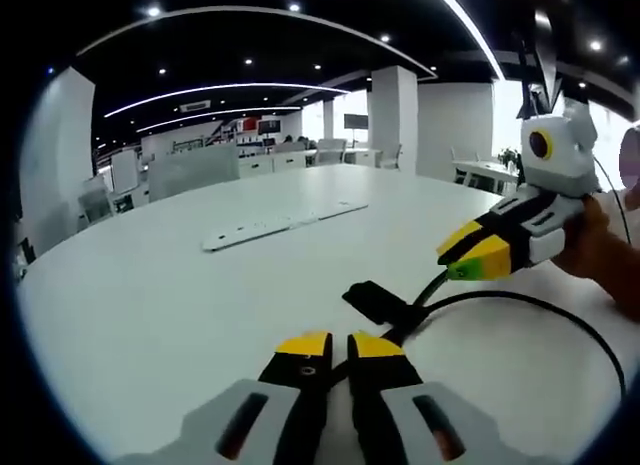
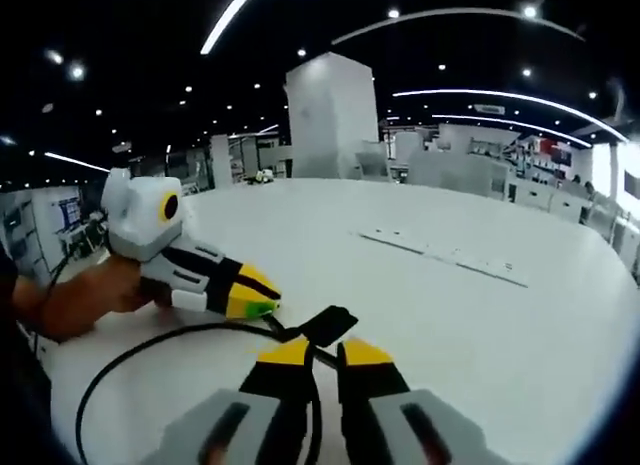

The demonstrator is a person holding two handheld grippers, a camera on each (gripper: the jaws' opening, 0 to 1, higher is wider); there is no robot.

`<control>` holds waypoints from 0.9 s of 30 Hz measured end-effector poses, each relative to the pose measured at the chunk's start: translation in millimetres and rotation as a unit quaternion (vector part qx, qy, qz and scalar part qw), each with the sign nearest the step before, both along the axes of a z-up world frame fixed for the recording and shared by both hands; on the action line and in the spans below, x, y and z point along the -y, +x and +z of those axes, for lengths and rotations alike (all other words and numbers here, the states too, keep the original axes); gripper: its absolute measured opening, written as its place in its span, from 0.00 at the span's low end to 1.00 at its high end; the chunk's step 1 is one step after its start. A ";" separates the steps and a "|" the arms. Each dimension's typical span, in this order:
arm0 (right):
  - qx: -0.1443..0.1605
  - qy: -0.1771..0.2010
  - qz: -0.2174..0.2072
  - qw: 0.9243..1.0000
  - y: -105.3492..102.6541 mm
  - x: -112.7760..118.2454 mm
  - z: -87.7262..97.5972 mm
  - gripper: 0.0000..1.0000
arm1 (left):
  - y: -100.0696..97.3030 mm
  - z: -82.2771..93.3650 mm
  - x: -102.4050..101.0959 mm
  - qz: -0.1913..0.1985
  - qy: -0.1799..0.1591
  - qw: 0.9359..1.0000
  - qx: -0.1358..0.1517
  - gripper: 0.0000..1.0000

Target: Find the charging cable on the desk, coil it up and secure with Velcro.

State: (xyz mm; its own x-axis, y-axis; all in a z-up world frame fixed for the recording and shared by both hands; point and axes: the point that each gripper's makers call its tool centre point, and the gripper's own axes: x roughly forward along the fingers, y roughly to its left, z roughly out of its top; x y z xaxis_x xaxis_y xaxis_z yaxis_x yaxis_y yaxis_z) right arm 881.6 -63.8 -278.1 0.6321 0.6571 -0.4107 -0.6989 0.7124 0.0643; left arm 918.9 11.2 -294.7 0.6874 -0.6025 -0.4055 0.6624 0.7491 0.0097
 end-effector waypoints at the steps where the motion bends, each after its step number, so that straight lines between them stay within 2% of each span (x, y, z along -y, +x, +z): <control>1: 0.001 -0.003 0.002 1.000 -1.2 -0.4 0.0 0.15 | -0.9 0.4 1.3 -0.002 -0.002 1.000 -0.002 0.11; 3: 0.002 -0.005 0.001 1.000 -1.6 1.8 0.0 0.15 | -5.6 3.4 7.0 -0.012 -0.007 1.000 -0.005 0.15; 6: 0.001 0.003 -0.003 1.000 -2.7 4.8 0.3 0.17 | -10.3 12.2 14.6 -0.021 -0.033 0.999 -0.005 0.16; 10: -0.012 0.014 -0.004 1.000 -1.6 6.8 -2.2 0.21 | -14.6 19.2 19.1 -0.030 -0.035 0.999 0.001 0.21; 13: -0.006 0.012 -0.007 1.000 -5.0 7.3 4.7 0.22 | -17.3 24.4 17.3 -0.033 -0.037 0.999 0.005 0.28; 16: -0.002 0.025 -0.007 1.000 -10.6 5.6 12.3 0.28 | -23.7 33.3 12.0 -0.039 -0.039 0.998 0.010 0.32; 18: 0.004 0.027 -0.007 1.000 -20.3 6.6 15.6 0.31 | -26.1 42.4 6.4 -0.031 -0.060 0.998 0.017 0.33; 20: 0.006 0.028 -0.007 1.000 -29.3 6.5 16.2 0.33 | -31.7 43.9 4.1 -0.031 -0.065 0.997 0.007 0.35; 22: 0.001 0.004 -0.007 1.000 -36.2 8.3 9.8 0.33 | -39.3 45.9 4.0 -0.035 -0.069 0.997 -0.003 0.35; 24: -0.008 -0.014 -0.003 1.000 -40.5 8.5 3.6 0.34 | -54.1 46.9 11.0 -0.057 -0.080 0.995 -0.031 0.36; 27: -0.011 -0.014 -0.003 1.000 -45.8 9.2 4.7 0.34 | -64.7 60.9 13.3 -0.060 -0.087 0.994 -0.014 0.36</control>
State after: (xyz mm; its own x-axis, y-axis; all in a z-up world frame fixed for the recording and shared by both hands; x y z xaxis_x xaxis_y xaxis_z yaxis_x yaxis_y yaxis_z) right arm 835.8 -72.9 -273.4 0.6273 0.6408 -0.4426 -0.6930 0.7186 0.0583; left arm 854.1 -2.1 -233.9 0.5962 -0.7422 -0.3061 0.7449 0.6536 -0.1340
